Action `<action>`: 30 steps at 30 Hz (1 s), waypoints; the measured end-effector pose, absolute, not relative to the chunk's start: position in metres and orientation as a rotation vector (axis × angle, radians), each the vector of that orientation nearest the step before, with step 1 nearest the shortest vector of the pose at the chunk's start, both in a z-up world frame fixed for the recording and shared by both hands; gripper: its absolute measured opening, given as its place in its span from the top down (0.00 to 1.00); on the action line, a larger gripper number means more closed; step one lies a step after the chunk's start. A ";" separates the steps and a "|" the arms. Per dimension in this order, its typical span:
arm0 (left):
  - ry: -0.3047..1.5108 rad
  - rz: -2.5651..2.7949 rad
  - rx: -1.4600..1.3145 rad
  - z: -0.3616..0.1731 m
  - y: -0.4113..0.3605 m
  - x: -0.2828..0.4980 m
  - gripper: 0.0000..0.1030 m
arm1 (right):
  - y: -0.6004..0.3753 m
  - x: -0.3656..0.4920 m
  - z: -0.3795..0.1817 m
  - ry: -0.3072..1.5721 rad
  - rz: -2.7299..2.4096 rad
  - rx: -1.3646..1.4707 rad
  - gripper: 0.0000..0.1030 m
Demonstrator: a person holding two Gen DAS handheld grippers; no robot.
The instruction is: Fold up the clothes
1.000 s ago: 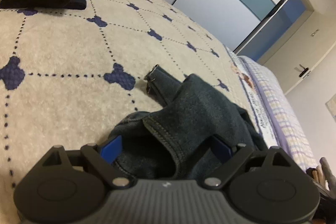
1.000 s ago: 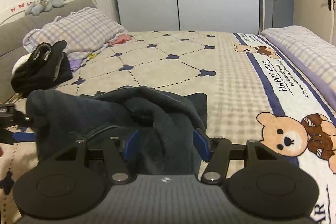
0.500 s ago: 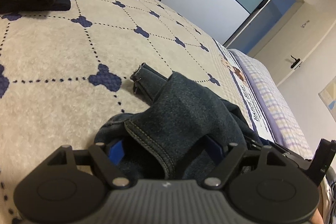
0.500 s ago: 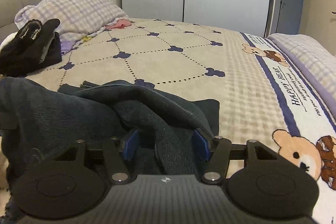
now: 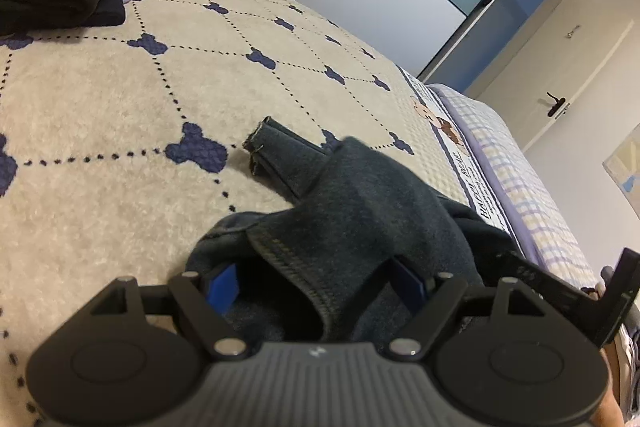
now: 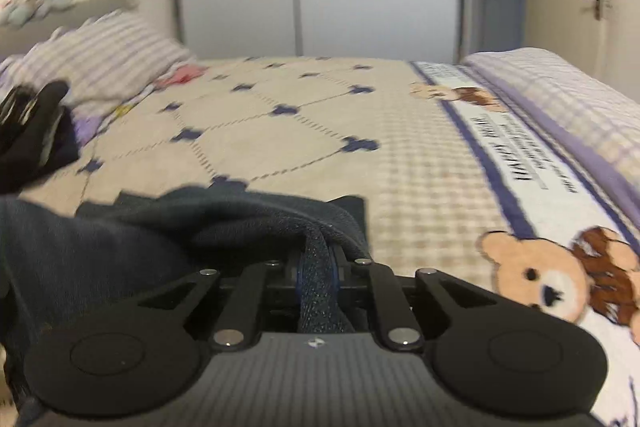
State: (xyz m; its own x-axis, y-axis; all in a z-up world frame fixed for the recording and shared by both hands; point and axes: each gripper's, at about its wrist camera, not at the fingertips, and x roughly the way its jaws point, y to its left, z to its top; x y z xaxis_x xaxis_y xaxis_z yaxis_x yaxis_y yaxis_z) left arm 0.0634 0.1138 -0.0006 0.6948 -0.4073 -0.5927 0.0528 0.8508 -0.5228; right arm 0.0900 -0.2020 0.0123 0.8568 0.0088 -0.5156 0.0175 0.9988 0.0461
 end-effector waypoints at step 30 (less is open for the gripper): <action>0.872 -0.279 -0.777 -0.047 0.122 0.075 0.21 | -0.302 0.008 -0.011 0.786 -0.360 0.165 0.79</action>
